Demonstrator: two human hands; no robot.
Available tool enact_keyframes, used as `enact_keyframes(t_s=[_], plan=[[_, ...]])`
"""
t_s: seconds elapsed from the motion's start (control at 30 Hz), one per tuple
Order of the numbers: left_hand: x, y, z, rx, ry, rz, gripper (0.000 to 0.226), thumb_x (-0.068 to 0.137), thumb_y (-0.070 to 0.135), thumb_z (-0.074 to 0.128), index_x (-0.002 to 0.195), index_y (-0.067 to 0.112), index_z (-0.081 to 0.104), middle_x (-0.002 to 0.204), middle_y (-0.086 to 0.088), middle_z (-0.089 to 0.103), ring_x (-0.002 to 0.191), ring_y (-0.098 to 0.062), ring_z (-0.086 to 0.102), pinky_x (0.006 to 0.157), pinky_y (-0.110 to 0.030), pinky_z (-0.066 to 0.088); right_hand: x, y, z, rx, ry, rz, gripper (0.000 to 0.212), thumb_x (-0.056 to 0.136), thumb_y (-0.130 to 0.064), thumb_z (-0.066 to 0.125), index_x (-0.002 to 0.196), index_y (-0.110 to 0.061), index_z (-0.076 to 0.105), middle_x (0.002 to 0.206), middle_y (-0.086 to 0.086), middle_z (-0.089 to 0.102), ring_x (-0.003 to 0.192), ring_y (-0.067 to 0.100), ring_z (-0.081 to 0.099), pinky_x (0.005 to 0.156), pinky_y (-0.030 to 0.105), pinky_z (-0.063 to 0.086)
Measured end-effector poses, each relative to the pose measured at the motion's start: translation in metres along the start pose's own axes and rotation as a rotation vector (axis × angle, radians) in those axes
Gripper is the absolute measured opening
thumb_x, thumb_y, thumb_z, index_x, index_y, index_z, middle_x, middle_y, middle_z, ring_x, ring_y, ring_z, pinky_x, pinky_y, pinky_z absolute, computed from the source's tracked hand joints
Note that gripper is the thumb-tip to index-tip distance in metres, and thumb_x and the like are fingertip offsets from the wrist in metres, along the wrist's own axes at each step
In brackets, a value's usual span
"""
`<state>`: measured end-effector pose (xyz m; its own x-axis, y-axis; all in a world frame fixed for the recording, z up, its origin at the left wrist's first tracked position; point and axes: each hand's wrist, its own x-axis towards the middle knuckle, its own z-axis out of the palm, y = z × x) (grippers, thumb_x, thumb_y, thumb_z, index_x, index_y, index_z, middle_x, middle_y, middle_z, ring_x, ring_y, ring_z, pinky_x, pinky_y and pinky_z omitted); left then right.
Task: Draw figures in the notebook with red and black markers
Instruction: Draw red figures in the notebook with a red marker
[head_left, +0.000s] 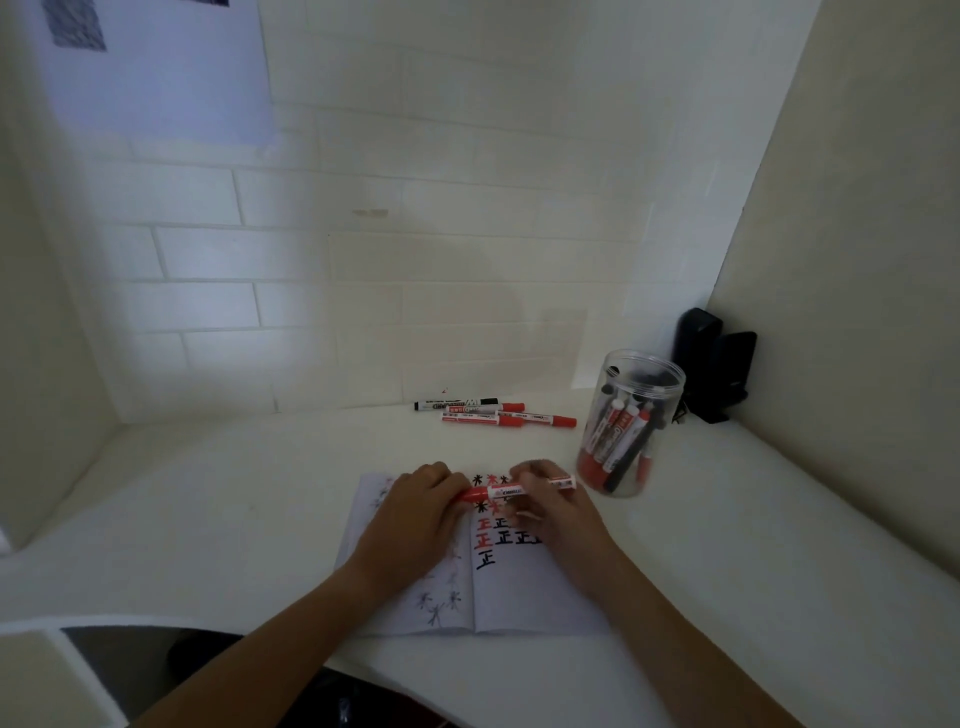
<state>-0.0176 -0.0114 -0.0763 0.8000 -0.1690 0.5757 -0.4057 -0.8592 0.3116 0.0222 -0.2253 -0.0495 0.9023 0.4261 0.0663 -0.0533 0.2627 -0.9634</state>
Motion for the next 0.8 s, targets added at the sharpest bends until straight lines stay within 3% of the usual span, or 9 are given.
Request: enact_keyframes(t_s=[0.07,0.2,0.27,0.37,0.47,0.53,0.63,0.7,0.8], plan=[[-0.001,0.000,0.000,0.023,-0.002,0.001,0.027,0.104,0.040,0.039,0.106,0.023,0.060,0.093,0.009,0.052,0.081,-0.008,0.044,0.074,-0.025,0.034,-0.003,-0.005,-0.007,0.022,0.073,-0.029,0.020,0.094,-0.021,0.070,0.098,-0.002,0.066,0.091,0.014,0.068,0.077,0.024,0.066,0.069,0.032,0.056],[0.000,-0.001,0.003,0.032,-0.016,-0.001,0.029,0.105,0.040,0.038,0.106,0.021,0.060,0.093,0.008,0.053,0.082,-0.011,0.045,0.074,-0.027,0.037,-0.008,-0.007,-0.028,-0.441,0.070,-0.138,0.013,0.096,-0.015,0.072,0.086,-0.007,0.070,0.074,0.010,0.070,0.071,0.027,0.071,0.069,0.031,0.059],[-0.001,-0.002,0.004,0.044,-0.046,0.016,0.030,0.106,0.041,0.037,0.107,0.022,0.060,0.095,0.007,0.055,0.084,-0.012,0.046,0.075,-0.029,0.041,-0.010,-0.006,-0.029,-0.538,0.030,-0.166,0.012,0.096,-0.014,0.072,0.086,-0.009,0.070,0.070,0.010,0.070,0.067,0.024,0.070,0.066,0.030,0.058],[0.000,-0.001,0.003,0.061,-0.048,0.030,0.030,0.105,0.042,0.037,0.107,0.023,0.060,0.093,0.012,0.051,0.083,-0.009,0.043,0.074,-0.027,0.038,-0.010,-0.002,-0.025,-0.669,0.027,-0.207,0.010,0.098,-0.024,0.070,0.091,-0.016,0.071,0.076,0.006,0.070,0.067,0.015,0.067,0.066,0.028,0.056],[-0.001,0.000,0.002,0.072,-0.035,0.004,0.032,0.103,0.045,0.039,0.107,0.025,0.063,0.092,0.016,0.048,0.083,-0.006,0.043,0.074,-0.026,0.038,-0.010,0.000,-0.022,-0.810,0.015,-0.203,0.007,0.097,-0.032,0.070,0.099,-0.026,0.073,0.090,-0.006,0.072,0.083,0.011,0.068,0.080,0.031,0.058],[-0.002,-0.001,0.002,0.067,0.001,-0.056,0.031,0.103,0.042,0.041,0.114,0.024,0.064,0.098,0.011,0.059,0.088,-0.008,0.051,0.079,-0.029,0.046,-0.012,0.001,-0.022,-0.823,0.016,-0.170,0.007,0.098,-0.028,0.068,0.104,-0.029,0.072,0.093,-0.008,0.071,0.086,0.013,0.069,0.081,0.032,0.057],[-0.002,0.003,-0.002,0.007,0.091,-0.199,0.025,0.104,0.028,0.048,0.126,0.019,0.056,0.100,0.003,0.067,0.084,-0.011,0.058,0.076,-0.025,0.048,-0.014,-0.002,-0.021,-0.740,0.052,-0.157,0.014,0.106,-0.022,0.054,0.110,-0.030,0.065,0.088,-0.006,0.069,0.069,0.015,0.062,0.065,0.030,0.051],[-0.002,0.007,-0.005,-0.006,0.076,-0.183,0.016,0.105,0.023,0.046,0.120,0.023,0.053,0.092,0.010,0.061,0.074,-0.008,0.056,0.065,-0.020,0.045,-0.015,-0.003,-0.018,-0.578,0.083,-0.158,0.023,0.110,-0.015,0.045,0.109,-0.023,0.067,0.085,-0.006,0.068,0.060,0.013,0.054,0.056,0.024,0.044],[-0.003,0.006,-0.006,0.014,-0.005,-0.113,0.019,0.101,0.026,0.038,0.110,0.028,0.055,0.092,0.009,0.056,0.071,-0.008,0.055,0.062,-0.027,0.050,-0.016,-0.008,-0.012,-0.338,0.136,-0.111,0.038,0.109,-0.001,0.037,0.104,-0.009,0.074,0.093,0.007,0.067,0.059,0.015,0.058,0.055,0.022,0.047]])
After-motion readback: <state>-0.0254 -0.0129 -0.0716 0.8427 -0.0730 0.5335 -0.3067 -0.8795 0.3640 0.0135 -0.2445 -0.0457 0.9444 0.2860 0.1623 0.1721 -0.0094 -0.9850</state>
